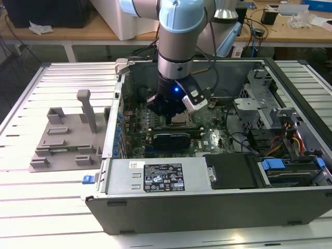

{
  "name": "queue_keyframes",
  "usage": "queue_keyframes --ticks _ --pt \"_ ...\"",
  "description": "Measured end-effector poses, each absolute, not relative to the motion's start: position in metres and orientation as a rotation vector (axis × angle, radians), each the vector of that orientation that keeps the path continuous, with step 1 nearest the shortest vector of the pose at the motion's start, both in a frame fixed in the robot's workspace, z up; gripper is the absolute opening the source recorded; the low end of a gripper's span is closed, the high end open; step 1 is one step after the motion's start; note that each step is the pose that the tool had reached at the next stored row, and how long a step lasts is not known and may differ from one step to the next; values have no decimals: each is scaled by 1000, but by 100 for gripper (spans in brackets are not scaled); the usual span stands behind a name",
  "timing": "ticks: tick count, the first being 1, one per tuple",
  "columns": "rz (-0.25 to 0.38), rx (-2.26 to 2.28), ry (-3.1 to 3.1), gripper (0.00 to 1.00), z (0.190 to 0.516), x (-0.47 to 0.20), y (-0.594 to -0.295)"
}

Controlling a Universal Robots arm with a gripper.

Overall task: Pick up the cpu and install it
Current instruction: 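Install the second cpu locking lever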

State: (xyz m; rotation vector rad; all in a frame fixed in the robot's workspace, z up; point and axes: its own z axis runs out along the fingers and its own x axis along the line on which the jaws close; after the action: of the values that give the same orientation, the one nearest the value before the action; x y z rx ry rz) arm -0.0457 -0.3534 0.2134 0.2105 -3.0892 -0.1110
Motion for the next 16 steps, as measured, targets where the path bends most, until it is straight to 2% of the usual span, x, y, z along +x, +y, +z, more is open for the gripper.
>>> queue_keyframes --ticks 5,9,16 --pt "-32 207 -3076 11 212 -28 -342" --pt "-14 206 -3067 11 212 -16 -331" --pt "-12 205 -3067 11 249 -15 -329"
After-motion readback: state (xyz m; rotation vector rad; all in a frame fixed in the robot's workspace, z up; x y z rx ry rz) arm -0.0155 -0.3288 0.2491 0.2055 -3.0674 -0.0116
